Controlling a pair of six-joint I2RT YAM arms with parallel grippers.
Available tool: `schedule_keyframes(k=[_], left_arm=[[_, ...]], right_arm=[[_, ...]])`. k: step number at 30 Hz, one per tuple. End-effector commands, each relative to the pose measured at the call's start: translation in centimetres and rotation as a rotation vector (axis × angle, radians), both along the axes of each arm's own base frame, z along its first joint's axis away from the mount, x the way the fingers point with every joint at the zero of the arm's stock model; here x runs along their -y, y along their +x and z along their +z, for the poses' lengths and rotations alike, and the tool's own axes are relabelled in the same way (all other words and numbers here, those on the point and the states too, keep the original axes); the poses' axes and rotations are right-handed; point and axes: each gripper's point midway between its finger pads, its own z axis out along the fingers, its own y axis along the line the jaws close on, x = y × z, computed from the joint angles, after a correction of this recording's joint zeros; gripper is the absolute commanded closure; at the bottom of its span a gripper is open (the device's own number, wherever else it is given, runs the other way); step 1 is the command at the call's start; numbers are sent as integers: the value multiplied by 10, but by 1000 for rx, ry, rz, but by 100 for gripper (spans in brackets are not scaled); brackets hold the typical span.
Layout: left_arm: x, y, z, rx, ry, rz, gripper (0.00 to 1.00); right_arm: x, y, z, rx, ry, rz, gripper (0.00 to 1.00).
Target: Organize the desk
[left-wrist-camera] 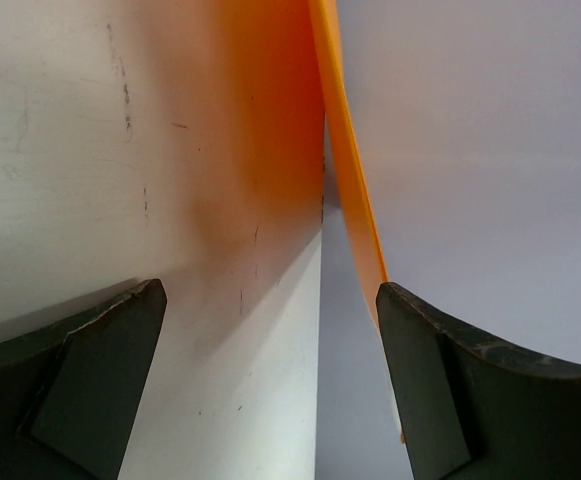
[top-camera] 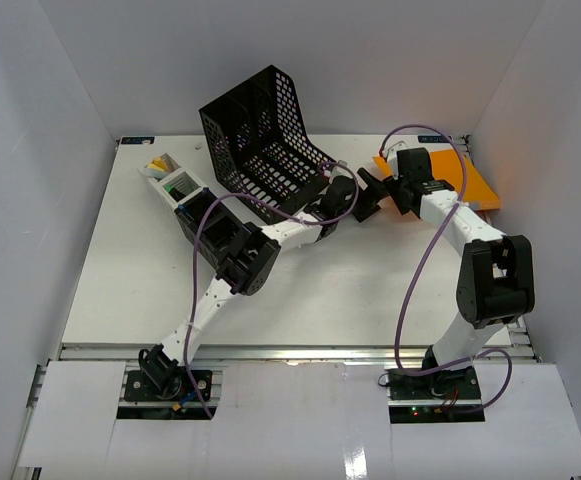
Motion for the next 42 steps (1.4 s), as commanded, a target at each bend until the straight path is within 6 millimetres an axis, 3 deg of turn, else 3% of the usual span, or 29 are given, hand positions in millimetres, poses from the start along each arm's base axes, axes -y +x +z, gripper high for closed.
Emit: schedule_keyframes(k=[1,10,14,15,18,22,25,36,42], left_arm=[[-6,0,63,66,-83,52,2],[-23,-17,77,67,-94,119,2],[-12,-11,85,78,-121,101,2],[-9,-10,75,66,-111,90,2],[3,-5,90,81,-150,72,2],[10,2,82,60,-187,76,2],[15,5,65,30,-206,81,2],[30,5,49,-10,-281,94,7],[32,4,51,-10,-305,92,15]], right_arm=[[52,-9,13,15,-113,-125,36],[65,-10,9,10,-105,-141,36],[67,-14,10,11,-109,-141,36],[68,-15,10,11,-109,-141,36],[68,-17,12,16,-104,-139,36],[67,-20,11,16,-99,-133,36],[67,-23,12,19,-92,-129,36],[60,-28,19,43,-52,-101,35],[39,-41,37,48,43,14,18]])
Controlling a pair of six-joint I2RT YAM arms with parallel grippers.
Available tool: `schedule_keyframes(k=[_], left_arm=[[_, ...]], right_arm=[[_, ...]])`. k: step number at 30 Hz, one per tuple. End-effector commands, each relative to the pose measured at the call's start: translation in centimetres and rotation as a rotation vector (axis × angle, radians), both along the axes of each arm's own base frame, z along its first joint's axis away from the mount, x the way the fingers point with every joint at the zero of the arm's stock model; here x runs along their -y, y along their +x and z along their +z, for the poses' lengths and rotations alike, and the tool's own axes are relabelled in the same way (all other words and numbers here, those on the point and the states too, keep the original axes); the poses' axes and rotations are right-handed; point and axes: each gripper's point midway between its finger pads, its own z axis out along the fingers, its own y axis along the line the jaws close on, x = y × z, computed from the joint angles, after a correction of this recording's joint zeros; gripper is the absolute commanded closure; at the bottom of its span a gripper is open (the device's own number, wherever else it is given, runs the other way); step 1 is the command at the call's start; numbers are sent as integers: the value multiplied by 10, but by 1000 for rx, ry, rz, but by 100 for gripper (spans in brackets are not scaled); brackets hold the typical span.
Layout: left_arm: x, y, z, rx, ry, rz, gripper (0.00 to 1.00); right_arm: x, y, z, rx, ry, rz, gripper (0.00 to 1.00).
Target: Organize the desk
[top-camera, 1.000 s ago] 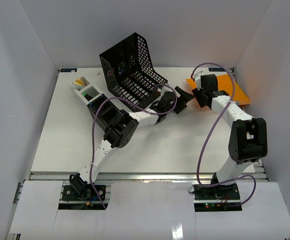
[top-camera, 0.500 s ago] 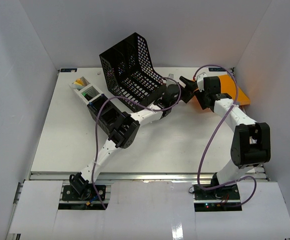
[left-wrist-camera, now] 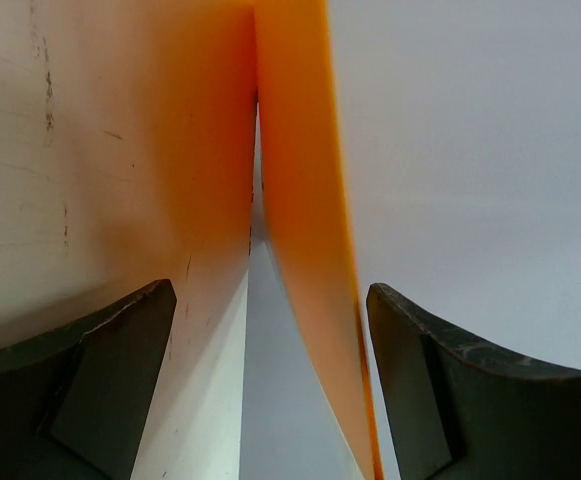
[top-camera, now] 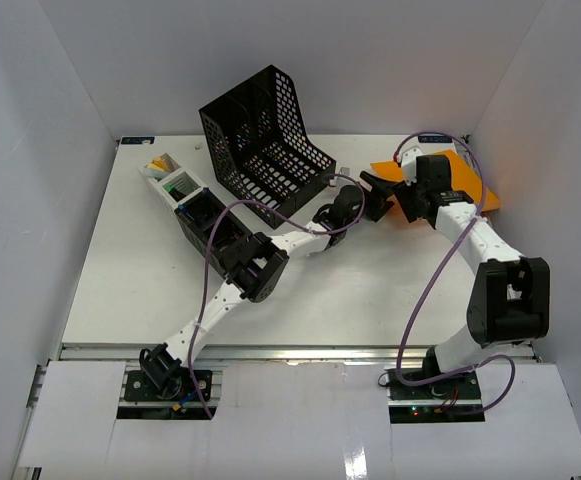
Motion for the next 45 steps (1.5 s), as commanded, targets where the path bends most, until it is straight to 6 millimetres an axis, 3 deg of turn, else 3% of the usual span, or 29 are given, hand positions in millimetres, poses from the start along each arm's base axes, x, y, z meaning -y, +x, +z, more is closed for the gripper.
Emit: schedule_keyframes(k=[1,7,10,15,21,23,28,31,33,36,37,40,42,44,45], left_arm=[[5,0,43,29,-80,7,17],[6,-3,43,25,-100,-6,32],[6,-3,46,32,-112,-11,38],[6,-7,52,44,-121,-25,49],[2,-23,70,116,-99,-99,95],[-5,-33,81,171,-67,-127,100],[-49,-83,126,387,77,-186,100],[-97,-116,136,416,151,-168,100],[-130,-134,137,394,168,-151,100],[-174,-151,142,321,139,-123,100],[-184,-154,146,303,128,-122,100],[-199,-156,155,256,130,-119,100],[-203,-152,176,263,128,-102,100],[-206,-147,173,208,170,-79,100],[-205,-143,184,213,166,-72,100]], right_arm=[[21,-19,33,31,-22,3,15],[2,-48,51,15,58,135,3],[-9,-62,62,41,97,206,9],[-15,-73,63,42,136,231,10],[-30,-89,58,5,249,281,10],[-34,-93,59,0,286,289,10],[-39,-106,70,-6,415,295,10],[-47,-113,74,-21,443,376,10],[-76,-132,74,-57,492,622,10],[-102,-187,49,-121,429,1064,10],[-105,-201,38,-120,399,1146,10],[-107,-211,20,-4,291,1217,10],[-113,-203,47,204,208,1214,10],[-118,-187,71,382,173,1181,10],[-123,-191,84,447,167,1187,10]])
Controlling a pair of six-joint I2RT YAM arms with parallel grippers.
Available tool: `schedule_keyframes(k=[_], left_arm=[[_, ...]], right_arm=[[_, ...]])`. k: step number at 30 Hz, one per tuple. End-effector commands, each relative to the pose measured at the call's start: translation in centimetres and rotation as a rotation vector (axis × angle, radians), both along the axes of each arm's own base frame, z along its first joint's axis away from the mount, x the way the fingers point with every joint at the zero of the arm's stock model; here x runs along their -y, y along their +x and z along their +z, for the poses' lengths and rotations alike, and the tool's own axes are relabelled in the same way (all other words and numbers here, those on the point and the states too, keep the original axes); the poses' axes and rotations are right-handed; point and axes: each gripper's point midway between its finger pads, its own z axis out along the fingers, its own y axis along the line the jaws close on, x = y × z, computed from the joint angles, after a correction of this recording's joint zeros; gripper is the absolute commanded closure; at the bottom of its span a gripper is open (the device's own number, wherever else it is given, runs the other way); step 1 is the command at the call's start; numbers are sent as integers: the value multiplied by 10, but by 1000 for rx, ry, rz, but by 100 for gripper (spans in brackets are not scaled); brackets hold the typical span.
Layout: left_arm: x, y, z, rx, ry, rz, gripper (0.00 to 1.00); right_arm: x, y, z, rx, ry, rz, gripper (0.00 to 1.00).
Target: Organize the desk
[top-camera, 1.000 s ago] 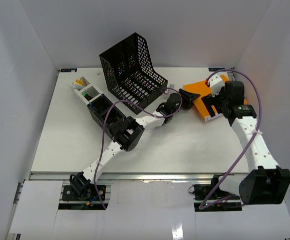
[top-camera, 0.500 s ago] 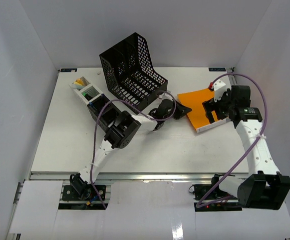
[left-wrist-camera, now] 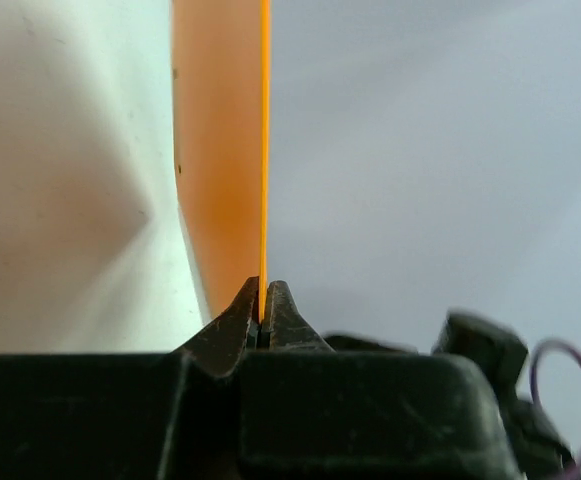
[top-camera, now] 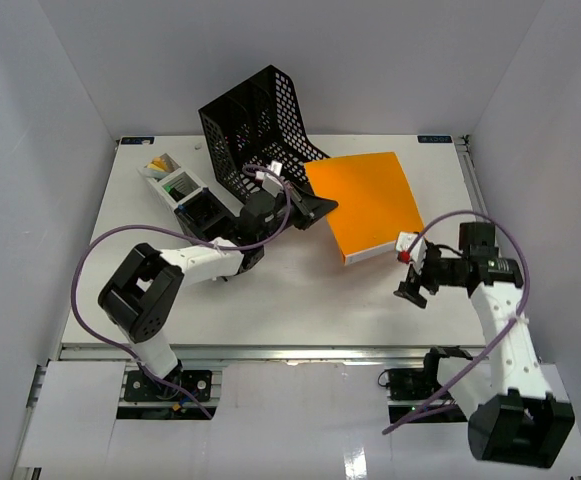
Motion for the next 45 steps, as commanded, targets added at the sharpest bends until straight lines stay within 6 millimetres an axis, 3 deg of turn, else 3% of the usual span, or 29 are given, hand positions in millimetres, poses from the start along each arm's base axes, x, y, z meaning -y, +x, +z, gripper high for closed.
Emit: schedule_keyframes(k=[1,6,12,20,23,27,33,34,38,41,42,44,45], left_arm=[[-1,3,40,-30,-2,20,100],[4,5,48,-71,-29,-1,100],[5,5,59,-79,-50,-8,100],[10,3,70,-90,-79,-36,100],[10,3,73,-91,-88,-35,100],[11,3,76,-95,-103,-41,100],[14,1,77,-115,-123,-61,100],[13,1,79,-111,-123,-59,100],[5,10,92,-84,-107,-51,100],[-16,24,113,-27,-87,-40,60],[-24,26,125,2,-80,-31,31],[-40,33,135,57,-17,-7,7],[-47,35,144,86,-3,3,2]], right_arm=[[-28,21,81,476,127,74,10],[-52,21,87,571,168,76,6],[-67,24,59,545,121,115,5],[-74,70,54,672,65,-25,0],[-76,73,37,691,25,-35,14],[-63,91,52,774,37,-185,35],[-61,98,62,800,53,-226,87],[-62,98,66,791,63,-229,92],[-70,101,91,707,162,-261,92],[-78,102,126,648,270,-290,92],[-80,104,127,611,276,-297,92],[-85,106,140,575,322,-311,92],[-86,108,147,568,339,-314,92]])
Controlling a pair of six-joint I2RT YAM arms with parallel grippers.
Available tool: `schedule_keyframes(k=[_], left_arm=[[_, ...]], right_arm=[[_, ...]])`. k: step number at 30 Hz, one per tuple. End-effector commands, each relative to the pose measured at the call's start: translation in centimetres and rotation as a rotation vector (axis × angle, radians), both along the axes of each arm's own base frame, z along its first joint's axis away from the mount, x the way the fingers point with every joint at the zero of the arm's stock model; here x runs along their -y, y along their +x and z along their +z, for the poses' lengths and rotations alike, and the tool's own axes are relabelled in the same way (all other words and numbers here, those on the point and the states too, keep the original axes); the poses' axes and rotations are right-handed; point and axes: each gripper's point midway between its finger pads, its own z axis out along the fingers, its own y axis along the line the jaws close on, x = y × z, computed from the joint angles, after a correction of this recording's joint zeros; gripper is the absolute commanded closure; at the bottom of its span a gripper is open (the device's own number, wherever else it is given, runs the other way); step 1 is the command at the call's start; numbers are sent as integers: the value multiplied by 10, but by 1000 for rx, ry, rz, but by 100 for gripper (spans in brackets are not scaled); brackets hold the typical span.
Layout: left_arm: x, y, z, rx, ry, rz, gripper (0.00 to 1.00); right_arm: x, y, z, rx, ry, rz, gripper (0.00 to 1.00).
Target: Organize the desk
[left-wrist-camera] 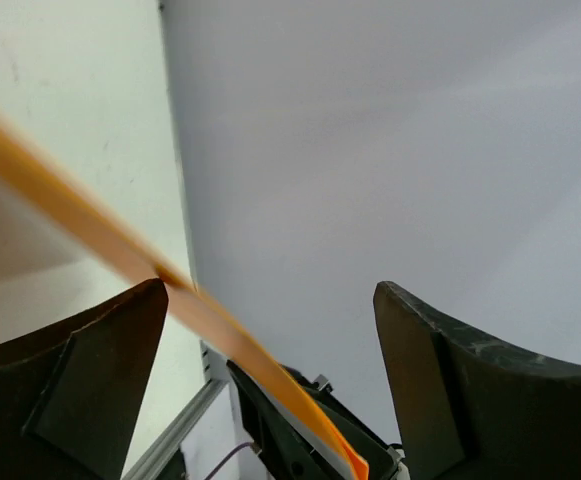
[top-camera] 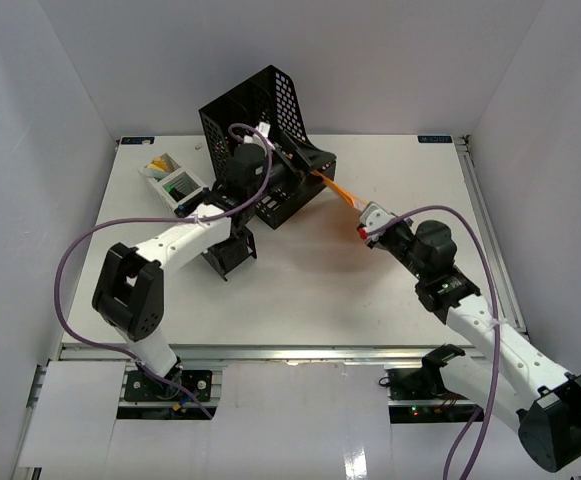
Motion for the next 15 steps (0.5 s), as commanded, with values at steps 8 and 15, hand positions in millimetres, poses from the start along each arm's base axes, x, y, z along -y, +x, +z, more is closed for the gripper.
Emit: schedule_keyframes(k=[8,15], left_arm=[[-135,-9,156,460,191,131,2],[-207,-64,163,598,412,277,2]], right_arm=[[-40,35,156,-26,385,52,92],[-78,72,221,-71,537,129,92]])
